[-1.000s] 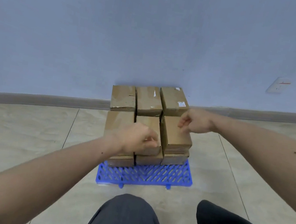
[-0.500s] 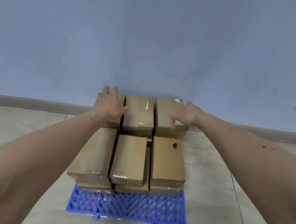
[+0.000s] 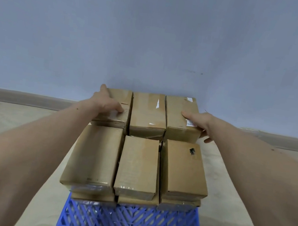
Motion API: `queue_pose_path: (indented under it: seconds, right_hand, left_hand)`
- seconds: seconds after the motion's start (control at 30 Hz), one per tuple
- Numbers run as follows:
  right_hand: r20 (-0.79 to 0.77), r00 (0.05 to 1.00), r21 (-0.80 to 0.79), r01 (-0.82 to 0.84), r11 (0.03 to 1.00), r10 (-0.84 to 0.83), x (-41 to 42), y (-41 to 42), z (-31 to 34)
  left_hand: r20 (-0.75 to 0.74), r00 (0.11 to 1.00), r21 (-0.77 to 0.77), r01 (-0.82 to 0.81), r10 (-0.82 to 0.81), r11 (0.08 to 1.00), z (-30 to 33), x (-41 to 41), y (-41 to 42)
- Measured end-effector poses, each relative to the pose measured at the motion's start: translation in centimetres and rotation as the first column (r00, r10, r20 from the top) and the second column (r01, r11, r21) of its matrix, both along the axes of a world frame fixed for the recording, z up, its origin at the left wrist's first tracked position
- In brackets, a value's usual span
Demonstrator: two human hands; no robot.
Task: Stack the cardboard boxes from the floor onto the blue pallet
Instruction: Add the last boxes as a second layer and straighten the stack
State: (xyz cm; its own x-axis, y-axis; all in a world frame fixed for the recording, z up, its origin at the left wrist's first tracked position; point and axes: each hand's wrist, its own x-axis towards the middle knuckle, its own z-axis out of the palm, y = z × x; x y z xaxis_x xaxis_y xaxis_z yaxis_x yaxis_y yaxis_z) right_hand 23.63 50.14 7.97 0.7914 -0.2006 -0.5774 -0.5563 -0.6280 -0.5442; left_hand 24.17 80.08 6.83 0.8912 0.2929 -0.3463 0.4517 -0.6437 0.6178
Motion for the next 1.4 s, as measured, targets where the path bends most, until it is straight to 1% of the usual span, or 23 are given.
queue_pose_path:
  seconds: [0.07,0.17,0.33,0.47,0.7,1.03,1.23,1.4]
  right_hand:
    - [0.008,1.0,-0.003,0.015,1.0,-0.015,-0.1,0.5,0.0]
    - [0.019,0.999,0.011,0.047,0.999,-0.047,-0.8,1.1,0.0]
    - [0.027,0.992,0.11,0.119,0.987,-0.122,-1.1,1.0,-0.7]
    - [0.018,0.984,0.187,0.172,0.967,-0.179,-1.2,0.6,-2.1]
    - [0.02,0.988,0.144,0.147,0.978,-0.152,-1.4,0.0,-2.7]
    - [0.065,0.985,0.125,0.153,0.98,-0.162,-1.6,0.3,-2.1]
    - [0.053,0.988,0.122,0.137,0.983,-0.145,-2.0,0.3,-2.3]
    - [0.061,0.981,0.181,0.171,0.968,-0.185,-2.2,0.2,-2.8]
  left_hand:
    - [0.014,1.0,-0.031,-0.019,0.019,0.999,-0.1,0.1,0.4]
    - [-0.004,1.0,-0.06,-0.027,0.027,0.998,-0.3,0.0,0.9]
    - [-0.036,0.998,-0.089,-0.06,0.057,0.994,-0.6,0.0,1.3]
    - [-0.067,0.995,-0.173,-0.078,0.068,0.982,-0.9,0.0,1.8]
    - [-0.106,0.993,-0.258,-0.085,0.059,0.963,-1.3,0.0,1.5]
    - [-0.058,0.996,-0.249,-0.082,0.069,0.965,-1.1,-0.6,1.7]
    - [-0.083,0.995,-0.244,-0.072,0.053,0.967,-0.9,-0.8,1.8]
    - [-0.054,0.996,-0.262,-0.089,0.077,0.961,-1.4,-0.9,1.7]
